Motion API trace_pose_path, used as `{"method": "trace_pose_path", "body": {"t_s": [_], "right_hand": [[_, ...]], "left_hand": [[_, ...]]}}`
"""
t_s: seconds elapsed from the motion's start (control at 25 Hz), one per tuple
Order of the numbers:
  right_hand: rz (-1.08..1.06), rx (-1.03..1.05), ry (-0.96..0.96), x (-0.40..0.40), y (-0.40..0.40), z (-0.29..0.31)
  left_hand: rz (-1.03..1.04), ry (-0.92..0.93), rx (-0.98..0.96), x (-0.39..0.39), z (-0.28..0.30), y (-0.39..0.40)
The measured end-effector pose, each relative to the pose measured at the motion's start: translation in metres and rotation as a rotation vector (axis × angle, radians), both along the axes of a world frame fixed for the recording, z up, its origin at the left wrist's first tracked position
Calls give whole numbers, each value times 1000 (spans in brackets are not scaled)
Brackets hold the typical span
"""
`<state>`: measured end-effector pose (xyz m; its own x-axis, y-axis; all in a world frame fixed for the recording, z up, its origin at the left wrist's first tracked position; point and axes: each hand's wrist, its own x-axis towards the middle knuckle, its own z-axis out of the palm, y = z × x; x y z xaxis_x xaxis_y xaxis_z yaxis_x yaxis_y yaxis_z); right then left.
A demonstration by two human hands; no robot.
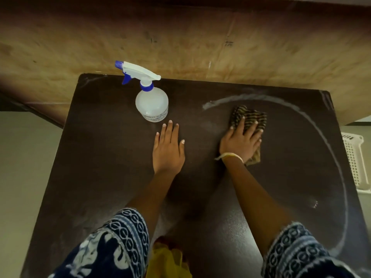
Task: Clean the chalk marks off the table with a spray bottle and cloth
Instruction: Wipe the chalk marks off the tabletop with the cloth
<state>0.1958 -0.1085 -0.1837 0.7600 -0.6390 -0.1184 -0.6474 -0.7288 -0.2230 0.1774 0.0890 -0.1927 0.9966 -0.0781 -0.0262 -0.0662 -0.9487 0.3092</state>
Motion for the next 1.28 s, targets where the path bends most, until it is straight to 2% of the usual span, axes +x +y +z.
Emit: {"method": "trace_pose_path", "body": {"t_s": [0.04, 0.16, 0.24, 0.28, 0.32, 0.48, 0.6, 0.68, 0.72, 0.84, 0.92, 0.96, 1.0, 1.04, 1.16, 1.2, 1.28], "right_hand": [[127, -17, -11, 8, 12, 0], [728, -75, -35, 14, 45, -5], [986, -84, -20, 33, 33, -3], [992, -78, -28, 49, 16, -1], [908, -82, -36, 64, -5, 1], [276, -64, 0, 70, -110, 2], [-55, -1, 61, 68, -115, 5], [-32, -3, 66, 85, -70, 8], [85, -5, 52, 93, -40, 7], [623, -59, -4, 95, 51, 0], [923, -61, 10, 91, 64, -1], [990, -59, 6, 90, 52, 0], [955, -61, -13, 86, 35, -1], [834, -65, -31, 77, 16, -2], [366, -28, -67, 33, -32, -3], [308, 0, -79, 17, -34, -3], [359, 31, -129, -13, -25, -5]], "left_hand": [[7, 1, 4, 0, -1, 0], [15, 6, 24, 0, -1, 0], [8, 2, 19, 0, -2, 1], [9, -5, 11, 0, -1, 1], [12, -7, 3, 1, -1, 1], [27, 5, 5, 0, 0, 0], [32, 12, 28, 2, 0, -3], [34, 18, 34, 1, 0, -3], [34, 13, 35, 1, 0, -3], [33, -14, 22, 1, -1, -2], [28, -16, 15, 1, -1, -1], [29, -21, 8, 1, -2, -1], [29, -26, -1, 1, -2, -1], [27, -30, -10, 1, -2, -1], [8, -21, -10, 1, -2, 0], [-9, -20, -13, 2, -2, 1], [-6, -13, -114, 2, 3, 2]]}}
